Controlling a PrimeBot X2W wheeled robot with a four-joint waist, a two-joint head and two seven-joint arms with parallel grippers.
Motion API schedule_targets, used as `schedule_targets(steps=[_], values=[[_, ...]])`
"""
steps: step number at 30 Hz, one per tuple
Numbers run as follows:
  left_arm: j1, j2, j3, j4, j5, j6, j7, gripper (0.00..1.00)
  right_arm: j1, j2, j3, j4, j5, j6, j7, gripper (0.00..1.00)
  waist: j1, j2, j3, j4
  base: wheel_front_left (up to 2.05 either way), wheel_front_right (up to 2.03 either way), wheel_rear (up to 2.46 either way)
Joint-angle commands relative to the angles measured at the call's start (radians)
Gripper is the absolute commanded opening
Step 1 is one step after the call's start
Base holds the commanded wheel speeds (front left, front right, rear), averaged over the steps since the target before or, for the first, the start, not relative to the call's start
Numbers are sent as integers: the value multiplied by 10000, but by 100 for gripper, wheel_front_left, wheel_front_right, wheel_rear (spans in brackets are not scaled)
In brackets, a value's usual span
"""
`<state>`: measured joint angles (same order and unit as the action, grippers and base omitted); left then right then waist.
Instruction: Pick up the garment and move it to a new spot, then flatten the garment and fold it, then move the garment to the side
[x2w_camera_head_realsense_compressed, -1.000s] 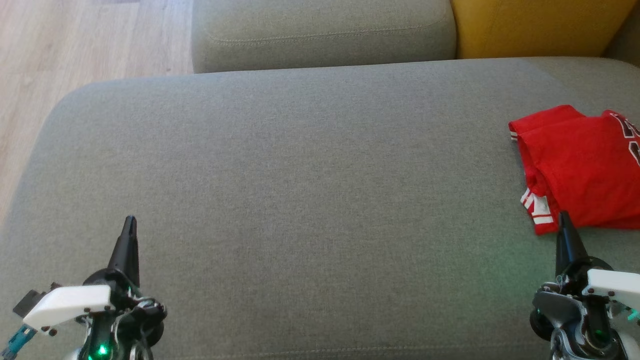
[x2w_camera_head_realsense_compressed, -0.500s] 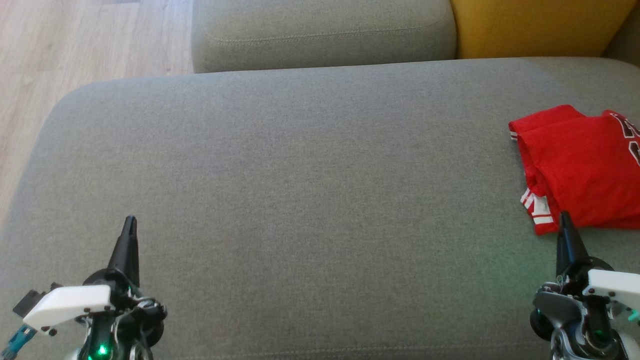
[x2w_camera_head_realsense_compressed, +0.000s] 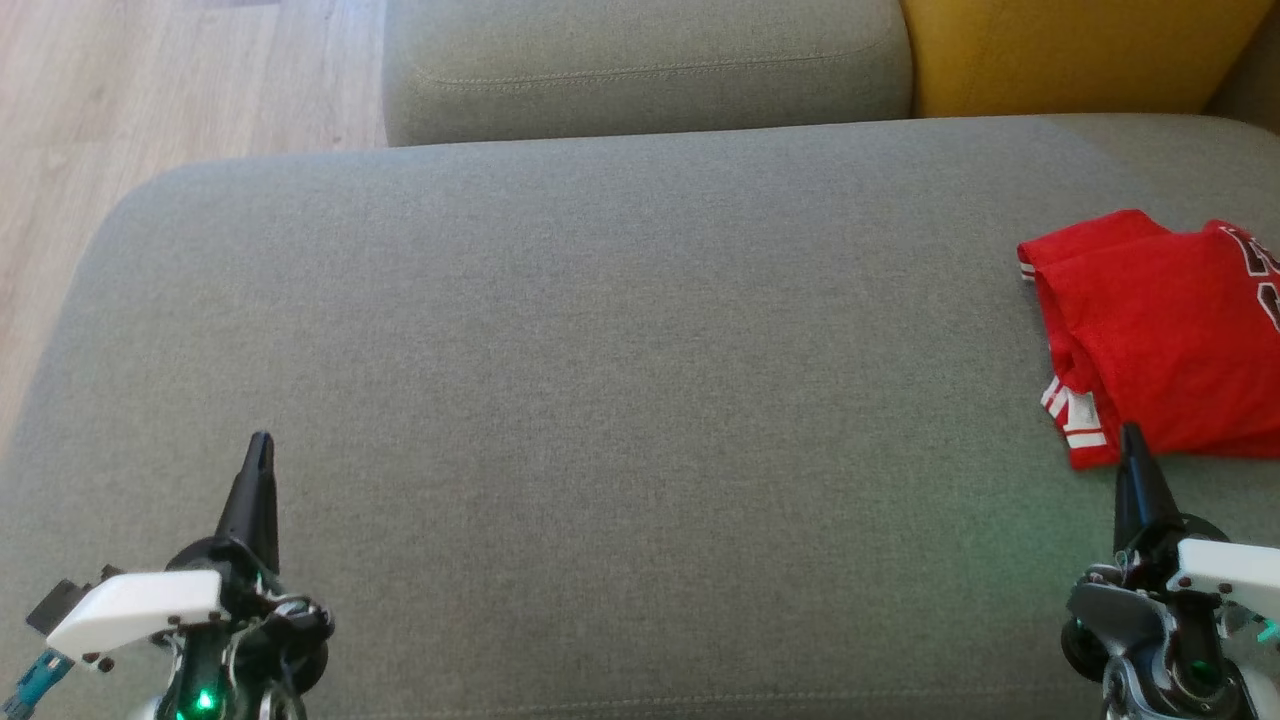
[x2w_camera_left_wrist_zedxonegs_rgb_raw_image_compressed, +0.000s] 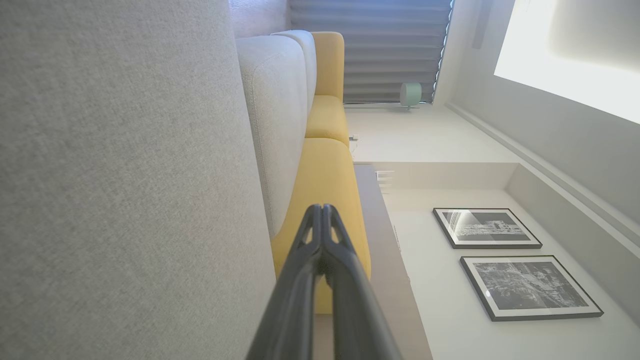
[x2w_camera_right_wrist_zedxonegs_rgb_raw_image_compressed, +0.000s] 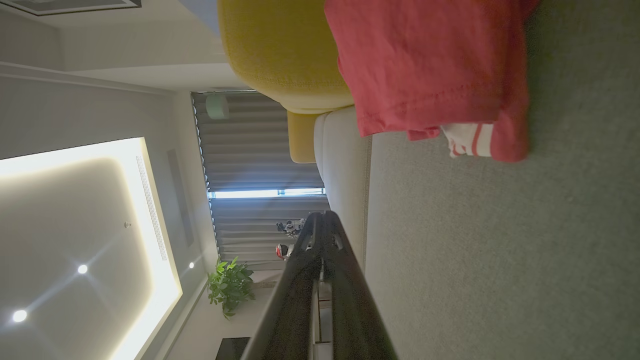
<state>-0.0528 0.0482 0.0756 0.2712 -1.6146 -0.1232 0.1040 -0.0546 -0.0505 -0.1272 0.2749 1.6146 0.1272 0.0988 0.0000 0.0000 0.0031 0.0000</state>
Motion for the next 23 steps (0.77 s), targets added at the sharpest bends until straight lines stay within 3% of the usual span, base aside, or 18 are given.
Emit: schedule_targets(steps=[1, 23], values=[[-549, 58, 337, -261, 24, -75, 56, 0, -526, -53, 205, -305, -2, 35, 86, 0, 0, 0, 0, 0, 0, 0, 0], [-550, 47, 353, -261, 37, -75, 69, 0, -529, -38, 182, -304, -21, 35, 105, 0, 0, 0, 0, 0, 0, 0, 0]])
